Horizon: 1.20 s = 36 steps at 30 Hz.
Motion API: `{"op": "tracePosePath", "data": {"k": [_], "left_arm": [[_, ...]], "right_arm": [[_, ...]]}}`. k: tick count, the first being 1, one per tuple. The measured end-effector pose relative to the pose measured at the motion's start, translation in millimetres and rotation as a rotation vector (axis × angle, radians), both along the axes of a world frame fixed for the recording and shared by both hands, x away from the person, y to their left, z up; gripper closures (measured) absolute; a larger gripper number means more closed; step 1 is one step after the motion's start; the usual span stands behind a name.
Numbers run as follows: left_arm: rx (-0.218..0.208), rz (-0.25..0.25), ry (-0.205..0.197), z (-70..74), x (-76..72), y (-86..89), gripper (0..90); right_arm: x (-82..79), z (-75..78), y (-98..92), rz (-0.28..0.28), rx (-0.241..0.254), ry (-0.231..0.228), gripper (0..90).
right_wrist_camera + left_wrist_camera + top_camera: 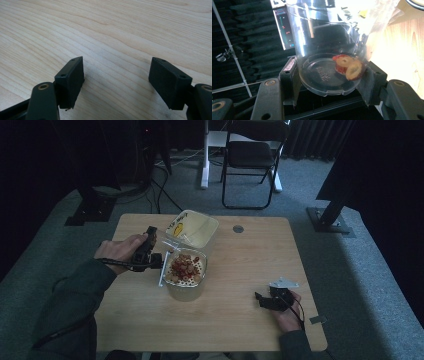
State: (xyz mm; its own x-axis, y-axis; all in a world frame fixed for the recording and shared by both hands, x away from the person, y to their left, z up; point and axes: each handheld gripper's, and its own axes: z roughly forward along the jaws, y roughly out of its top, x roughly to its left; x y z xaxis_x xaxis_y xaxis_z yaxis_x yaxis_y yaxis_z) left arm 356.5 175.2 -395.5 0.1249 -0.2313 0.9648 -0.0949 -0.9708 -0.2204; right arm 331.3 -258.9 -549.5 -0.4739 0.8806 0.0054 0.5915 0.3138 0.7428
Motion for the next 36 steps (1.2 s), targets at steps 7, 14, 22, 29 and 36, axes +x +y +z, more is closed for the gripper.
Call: {"op": "tracePosePath", "data": {"k": [7, 14, 22, 29, 36], "left_arm": [[0.001, -0.003, 0.000, -0.1, 0.0, -1.4, 43.0], [0.007, -0.005, -0.003, -0.3, -0.2, -0.5, 43.0], [0.005, -0.005, -0.002, -2.8, 0.2, 0.5, 42.9], [0.029, -0.009, -0.008, -2.6, 2.0, -0.8, 43.0], [0.020, -0.011, -0.009, -1.3, 0.5, -0.3, 42.9]], "right_arm": [[0.2, 0.0, 0.2, 0.000, 0.000, 0.001, 27.8], [0.2, 0.0, 0.2, 0.000, 0.000, 0.000, 27.8], [0.3, 0.0, 0.3, -0.001, 0.000, 0.000, 27.8], [1.1, 0.0, 0.5, -0.002, 0.001, 0.001, 27.8], [1.3, 0.0, 0.7, -0.002, 0.000, 0.001, 27.8]]}}
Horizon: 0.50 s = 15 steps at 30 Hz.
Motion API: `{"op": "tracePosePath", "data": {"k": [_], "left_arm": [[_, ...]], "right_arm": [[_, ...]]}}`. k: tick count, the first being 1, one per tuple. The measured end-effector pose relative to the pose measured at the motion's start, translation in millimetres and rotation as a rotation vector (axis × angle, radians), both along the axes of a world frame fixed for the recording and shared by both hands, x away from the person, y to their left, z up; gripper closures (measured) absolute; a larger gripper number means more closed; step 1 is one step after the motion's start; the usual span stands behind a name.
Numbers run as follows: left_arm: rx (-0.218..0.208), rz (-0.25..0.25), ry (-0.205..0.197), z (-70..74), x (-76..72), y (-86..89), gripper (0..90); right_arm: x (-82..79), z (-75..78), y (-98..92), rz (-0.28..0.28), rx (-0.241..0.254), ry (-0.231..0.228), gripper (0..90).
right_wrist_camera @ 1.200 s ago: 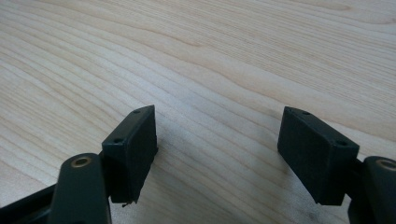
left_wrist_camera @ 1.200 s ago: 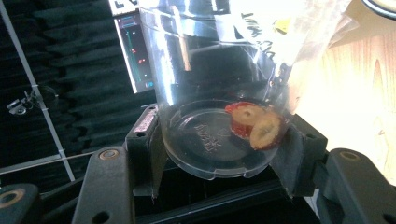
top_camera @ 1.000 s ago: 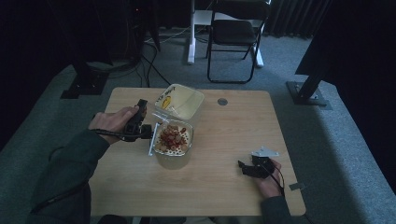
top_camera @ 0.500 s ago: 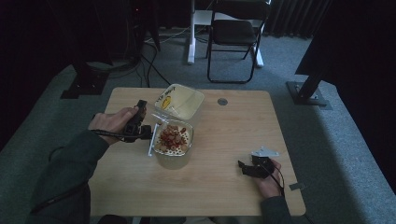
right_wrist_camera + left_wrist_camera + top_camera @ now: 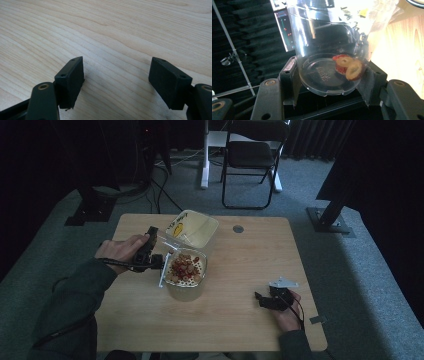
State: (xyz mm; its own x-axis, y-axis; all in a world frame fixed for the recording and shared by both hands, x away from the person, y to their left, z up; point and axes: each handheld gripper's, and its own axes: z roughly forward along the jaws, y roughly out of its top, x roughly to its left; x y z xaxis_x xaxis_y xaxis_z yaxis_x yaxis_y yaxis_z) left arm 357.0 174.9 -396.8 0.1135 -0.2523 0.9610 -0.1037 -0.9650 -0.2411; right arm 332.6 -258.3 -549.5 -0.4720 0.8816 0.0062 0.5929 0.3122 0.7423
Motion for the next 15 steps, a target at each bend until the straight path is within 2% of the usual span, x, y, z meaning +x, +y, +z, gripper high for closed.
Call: {"op": "tracePosePath", "data": {"k": [1, 4, 6, 9, 13, 15], "left_arm": [[-0.029, 0.003, 0.014, 1.8, 0.1, 0.2, 42.9], [-0.059, 0.004, 0.026, 2.3, 1.1, 0.5, 42.9], [-0.098, 0.007, 0.041, 3.7, 2.5, 0.9, 42.9], [-0.215, 0.008, 0.090, 7.6, 5.1, 1.9, 42.9], [-0.404, 0.022, 0.163, 12.9, 9.3, 6.8, 42.9], [-0.484, 0.027, 0.195, 14.7, 11.8, 10.1, 42.9]], "right_arm": [[0.0, 0.0, 0.0, 0.000, 0.000, 0.000, 27.8], [0.0, 0.0, 0.1, -0.001, 0.000, 0.001, 27.8], [0.1, 0.0, 0.0, -0.001, 0.000, 0.001, 27.8], [0.2, 0.0, 0.1, 0.000, 0.000, 0.001, 27.8], [0.2, 0.0, 0.1, 0.000, 0.000, 0.000, 27.8], [0.2, 0.0, 0.1, 0.000, 0.000, 0.000, 27.8]]}}
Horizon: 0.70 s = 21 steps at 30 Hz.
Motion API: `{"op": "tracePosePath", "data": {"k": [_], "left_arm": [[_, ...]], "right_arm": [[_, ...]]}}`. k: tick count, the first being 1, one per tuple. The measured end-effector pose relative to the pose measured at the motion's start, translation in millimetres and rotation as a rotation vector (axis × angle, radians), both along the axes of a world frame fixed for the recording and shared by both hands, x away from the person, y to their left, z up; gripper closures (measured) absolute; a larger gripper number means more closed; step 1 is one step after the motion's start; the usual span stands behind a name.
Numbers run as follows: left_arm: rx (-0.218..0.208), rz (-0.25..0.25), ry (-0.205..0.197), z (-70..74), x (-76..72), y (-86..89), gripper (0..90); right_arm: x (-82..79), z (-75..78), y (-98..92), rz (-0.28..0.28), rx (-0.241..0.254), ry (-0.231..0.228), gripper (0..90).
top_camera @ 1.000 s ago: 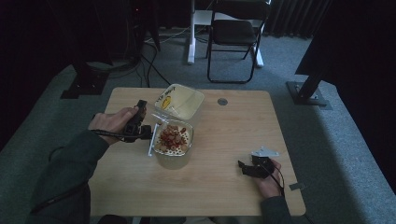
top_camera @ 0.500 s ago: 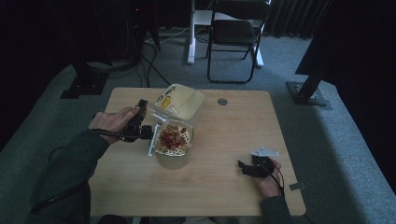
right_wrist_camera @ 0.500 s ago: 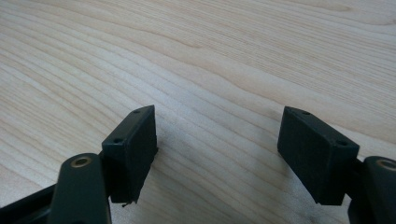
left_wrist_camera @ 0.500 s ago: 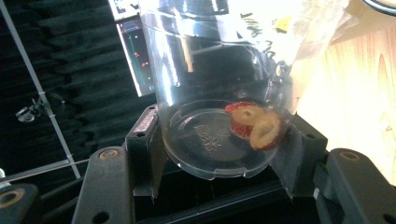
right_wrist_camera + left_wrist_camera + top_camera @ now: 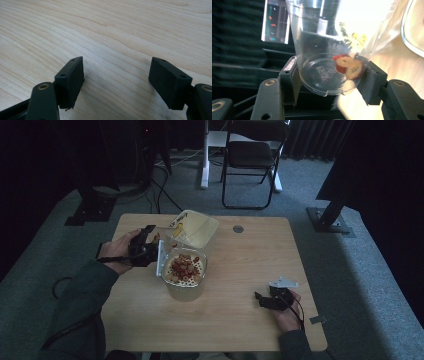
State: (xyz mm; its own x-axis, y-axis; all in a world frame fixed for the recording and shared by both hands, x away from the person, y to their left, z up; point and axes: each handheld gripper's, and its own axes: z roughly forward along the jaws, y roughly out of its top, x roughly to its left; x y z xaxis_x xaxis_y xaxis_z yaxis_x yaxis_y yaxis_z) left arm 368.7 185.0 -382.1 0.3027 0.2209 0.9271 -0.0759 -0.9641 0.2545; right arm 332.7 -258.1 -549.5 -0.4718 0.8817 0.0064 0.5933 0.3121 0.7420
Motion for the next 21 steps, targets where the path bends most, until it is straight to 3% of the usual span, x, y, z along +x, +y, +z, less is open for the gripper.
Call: {"op": "tracePosePath", "data": {"k": [3, 6, 7, 8, 9, 11, 21], "left_arm": [[-0.070, 0.006, 0.030, -0.5, 3.6, 4.3, 42.9], [-0.103, 0.011, 0.048, -1.1, 5.5, 7.0, 42.9], [-0.140, 0.015, 0.063, -1.9, 7.3, 9.0, 42.8], [-0.140, 0.015, 0.063, -1.9, 7.3, 9.0, 42.8], [-0.178, 0.028, 0.083, -1.7, 9.5, 10.4, 42.8], [-0.215, 0.044, 0.101, -0.8, 12.1, 10.7, 42.8], [-0.458, 0.067, 0.201, 7.9, 28.0, 7.0, 42.5]], "right_arm": [[0.1, 0.0, -0.1, 0.000, 0.000, 0.000, 27.8], [0.0, 0.0, 0.0, 0.000, 0.000, 0.000, 27.8], [0.0, 0.0, -0.1, 0.000, 0.000, 0.000, 27.8], [0.0, 0.0, -0.1, 0.000, 0.000, 0.000, 27.8], [0.0, 0.0, -0.1, 0.000, 0.000, 0.000, 27.8], [0.1, 0.0, -0.2, 0.001, -0.001, 0.000, 27.8], [-0.2, 0.0, 0.0, -0.001, 0.000, 0.001, 27.8]]}}
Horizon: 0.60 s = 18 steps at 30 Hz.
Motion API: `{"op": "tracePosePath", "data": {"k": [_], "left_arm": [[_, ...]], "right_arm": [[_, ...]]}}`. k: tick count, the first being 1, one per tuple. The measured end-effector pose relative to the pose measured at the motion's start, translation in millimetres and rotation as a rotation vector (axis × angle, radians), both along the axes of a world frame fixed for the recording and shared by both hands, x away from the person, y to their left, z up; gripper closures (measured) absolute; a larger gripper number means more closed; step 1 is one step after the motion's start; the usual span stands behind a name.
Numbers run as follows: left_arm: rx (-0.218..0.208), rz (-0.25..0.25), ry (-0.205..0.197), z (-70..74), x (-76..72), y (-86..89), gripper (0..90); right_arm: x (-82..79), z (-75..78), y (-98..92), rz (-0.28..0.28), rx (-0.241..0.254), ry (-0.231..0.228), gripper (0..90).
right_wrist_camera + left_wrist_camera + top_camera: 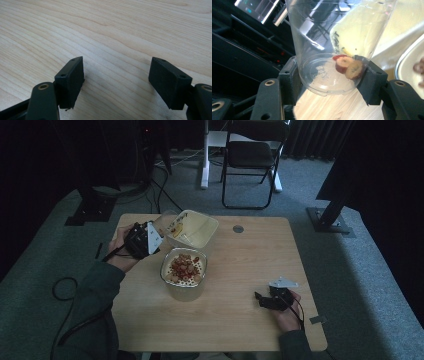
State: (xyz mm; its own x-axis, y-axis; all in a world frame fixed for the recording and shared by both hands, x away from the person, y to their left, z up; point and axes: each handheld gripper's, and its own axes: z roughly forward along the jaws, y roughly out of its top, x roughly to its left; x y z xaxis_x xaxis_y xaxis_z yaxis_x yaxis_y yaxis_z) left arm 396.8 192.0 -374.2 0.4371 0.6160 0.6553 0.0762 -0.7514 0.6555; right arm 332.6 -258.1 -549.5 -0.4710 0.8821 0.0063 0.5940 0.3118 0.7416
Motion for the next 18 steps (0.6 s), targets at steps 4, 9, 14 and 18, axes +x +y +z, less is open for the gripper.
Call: {"op": "tracePosePath", "data": {"k": [4, 9, 14, 18], "left_arm": [[-0.077, -0.008, 0.028, 2.7, 4.5, -1.8, 42.4], [-0.176, -0.020, 0.064, 6.3, 11.9, -5.4, 42.3], [-0.246, -0.010, 0.092, 8.5, 22.5, -8.9, 42.1], [-0.273, 0.010, 0.109, 8.9, 30.5, -11.5, 42.0]], "right_arm": [[0.0, 0.0, 0.0, 0.000, -0.001, -0.001, 27.8], [-0.2, 0.0, 0.0, -0.001, 0.000, 0.000, 27.8], [-0.4, 0.0, 0.1, -0.001, 0.000, 0.000, 27.8], [-0.4, 0.0, 0.1, -0.001, 0.000, 0.001, 27.8]]}}
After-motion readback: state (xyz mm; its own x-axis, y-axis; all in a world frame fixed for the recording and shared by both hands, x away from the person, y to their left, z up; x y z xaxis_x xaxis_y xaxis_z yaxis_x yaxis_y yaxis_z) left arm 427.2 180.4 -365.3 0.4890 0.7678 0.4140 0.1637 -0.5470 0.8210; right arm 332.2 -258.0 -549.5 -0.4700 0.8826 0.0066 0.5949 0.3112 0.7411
